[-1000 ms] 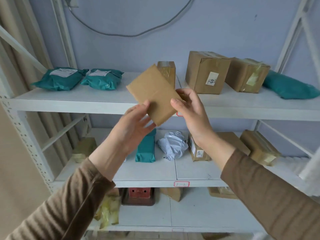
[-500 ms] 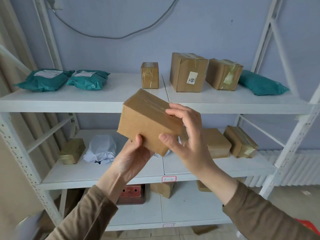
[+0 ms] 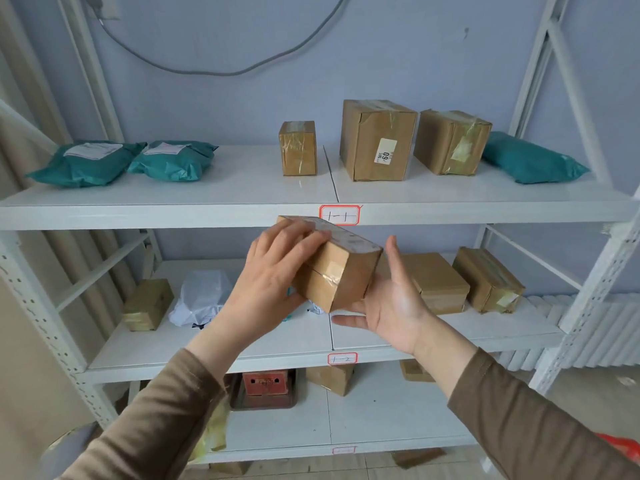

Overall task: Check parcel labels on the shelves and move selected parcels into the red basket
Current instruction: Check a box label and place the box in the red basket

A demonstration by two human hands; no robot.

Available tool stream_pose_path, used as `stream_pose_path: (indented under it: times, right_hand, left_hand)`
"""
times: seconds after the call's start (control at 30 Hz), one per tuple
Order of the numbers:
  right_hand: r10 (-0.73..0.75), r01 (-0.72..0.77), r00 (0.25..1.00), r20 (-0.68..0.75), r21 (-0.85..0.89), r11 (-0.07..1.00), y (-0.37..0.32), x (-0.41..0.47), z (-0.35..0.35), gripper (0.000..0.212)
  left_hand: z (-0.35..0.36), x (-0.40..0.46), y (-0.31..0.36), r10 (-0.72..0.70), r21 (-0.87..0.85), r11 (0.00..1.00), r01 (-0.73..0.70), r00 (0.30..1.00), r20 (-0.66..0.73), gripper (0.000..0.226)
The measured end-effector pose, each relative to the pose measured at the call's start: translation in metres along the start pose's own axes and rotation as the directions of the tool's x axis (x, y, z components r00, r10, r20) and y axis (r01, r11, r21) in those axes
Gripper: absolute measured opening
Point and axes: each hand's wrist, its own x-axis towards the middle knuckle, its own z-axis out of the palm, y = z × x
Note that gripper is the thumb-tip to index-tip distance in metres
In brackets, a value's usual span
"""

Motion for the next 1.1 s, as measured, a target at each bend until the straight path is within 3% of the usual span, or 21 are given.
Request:
stream_pose_path:
  times: [0.17, 0.23, 0.27, 0.3, 0.37, 0.43, 0.47, 0.5, 0.7, 0.8, 0.87, 0.93, 1.0, 1.1]
  right_hand:
    - [-0.078, 0.078, 0.997, -0.004, -0.002, 0.997, 0.004, 0.008, 0.000, 0.058]
    - [-0.157, 0.155, 0.985, -0.075, -0.032, 0.987, 0.009, 0.012, 0.001, 0.069]
    - [-0.208, 0.201, 0.973, -0.102, -0.076, 0.977, 0.010, 0.013, 0.002, 0.073]
    - [-0.270, 0.253, 0.955, -0.124, -0.136, 0.958, 0.012, 0.016, 0.001, 0.071]
    - [-0.383, 0.342, 0.914, -0.135, -0.251, 0.905, 0.016, 0.018, 0.000, 0.058]
    - [-0.460, 0.408, 0.880, -0.118, -0.309, 0.859, 0.019, 0.021, -0.001, 0.061]
    - [-0.484, 0.432, 0.869, -0.101, -0.319, 0.843, 0.022, 0.023, -0.003, 0.065]
    - [-0.499, 0.450, 0.862, -0.090, -0.320, 0.834, 0.023, 0.023, -0.004, 0.066]
    - [-0.477, 0.448, 0.877, -0.067, -0.249, 0.859, 0.025, 0.023, -0.009, 0.067]
    - [-0.442, 0.405, 0.894, -0.074, -0.292, 0.867, 0.018, 0.020, -0.017, 0.083]
    - [-0.432, 0.370, 0.898, -0.088, -0.380, 0.848, 0.007, 0.015, -0.030, 0.099]
    - [-0.360, 0.304, 0.933, -0.010, -0.514, 0.802, -0.008, 0.005, -0.042, 0.110]
    - [-0.206, 0.241, 0.970, 0.132, -0.654, 0.717, -0.018, -0.003, -0.052, 0.105]
    - [-0.034, 0.179, 0.977, 0.209, -0.729, 0.660, -0.016, -0.011, -0.059, 0.095]
  left_hand:
    - [0.022, -0.012, -0.008, 0.067, -0.064, 0.996, -0.068, 0.998, -0.016, 0.090]
    - [0.028, -0.018, -0.008, -0.110, -0.233, 0.966, 0.111, 0.994, 0.020, 0.102]
    - [0.029, -0.020, -0.006, -0.247, -0.366, 0.895, 0.255, 0.966, 0.071, 0.108]
    - [0.031, -0.022, -0.003, -0.355, -0.524, 0.767, 0.369, 0.925, 0.132, 0.107]
    - [0.035, -0.023, 0.005, -0.478, -0.815, 0.386, 0.432, 0.849, 0.224, 0.089]
    - [0.033, -0.018, 0.015, -0.576, -0.894, 0.009, 0.447, 0.734, 0.361, 0.062]
    - [0.032, -0.015, 0.019, -0.588, -0.881, -0.082, 0.467, 0.691, 0.421, 0.054]
    - [0.031, -0.013, 0.024, -0.577, -0.867, -0.110, 0.487, 0.679, 0.454, 0.052]
    - [0.034, -0.007, 0.027, -0.566, -0.868, -0.061, 0.493, 0.699, 0.437, 0.074]
    - [0.030, -0.005, 0.018, -0.497, -0.829, -0.023, 0.558, 0.713, 0.494, 0.075]
    - [0.024, 0.001, 0.005, -0.394, -0.748, 0.097, 0.657, 0.715, 0.577, 0.073]
    - [0.018, 0.012, -0.006, -0.257, -0.625, 0.316, 0.714, 0.699, 0.668, 0.068]
    - [0.013, 0.030, -0.005, -0.132, -0.509, 0.524, 0.683, 0.655, 0.744, 0.064]
    - [0.012, 0.054, 0.009, -0.021, -0.401, 0.691, 0.601, 0.572, 0.820, 0.060]
